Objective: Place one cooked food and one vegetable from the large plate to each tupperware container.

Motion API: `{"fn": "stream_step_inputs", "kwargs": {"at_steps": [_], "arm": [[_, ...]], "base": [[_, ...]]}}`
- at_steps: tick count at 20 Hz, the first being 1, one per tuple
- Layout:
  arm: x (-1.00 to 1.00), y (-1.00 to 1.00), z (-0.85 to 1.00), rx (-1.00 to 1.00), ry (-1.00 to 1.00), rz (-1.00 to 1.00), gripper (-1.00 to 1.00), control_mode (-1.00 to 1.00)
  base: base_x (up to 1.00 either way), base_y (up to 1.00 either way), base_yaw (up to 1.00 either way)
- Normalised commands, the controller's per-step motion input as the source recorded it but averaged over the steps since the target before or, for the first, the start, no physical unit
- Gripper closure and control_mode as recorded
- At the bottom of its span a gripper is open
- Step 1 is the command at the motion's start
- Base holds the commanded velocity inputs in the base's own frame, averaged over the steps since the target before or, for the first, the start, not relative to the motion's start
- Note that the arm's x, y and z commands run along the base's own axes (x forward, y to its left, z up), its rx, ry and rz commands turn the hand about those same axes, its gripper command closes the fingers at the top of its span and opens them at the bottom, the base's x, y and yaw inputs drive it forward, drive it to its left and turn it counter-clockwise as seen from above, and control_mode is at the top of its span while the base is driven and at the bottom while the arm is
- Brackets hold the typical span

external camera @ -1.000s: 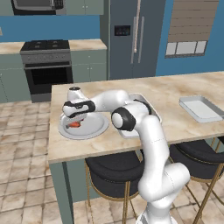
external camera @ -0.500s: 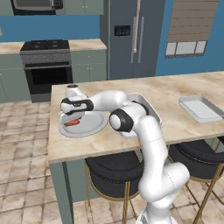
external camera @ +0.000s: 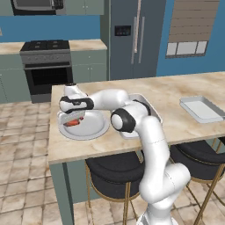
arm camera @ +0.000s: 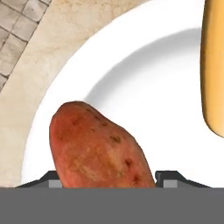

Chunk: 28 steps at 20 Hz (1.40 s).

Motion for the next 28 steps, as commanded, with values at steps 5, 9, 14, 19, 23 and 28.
{"fn": "stream_step_inputs", "kwargs": {"at_steps": [5,9,14,19,23,28], "arm": [[-0.67,-0.34,0.57,0.0,-0.04,-0.17,1.0,-1.0],[-0.42,-0.86,0.66,0.0,0.0,-0.27,1.0,-1.0],[-0.43,-1.0,0.48,0.0,0.0,-0.39,1.0,-1.0],[-0.51,-0.87,0.41,-0.01,0.0,-0.49,1.0,-1.0],[-0.52,-0.6,0.62,-0.09,0.0,-0.51,1.0,-1.0],[-0.5,-0.34,0.91,-0.21,0.0,-0.36,1.0,-1.0]], "base": [[0.0,0.0,0.0],[0.0,0.0,0.0],[0.0,0.0,0.0],[0.0,0.0,0.0],[0.0,0.0,0.0],[0.0,0.0,0.0]]}}
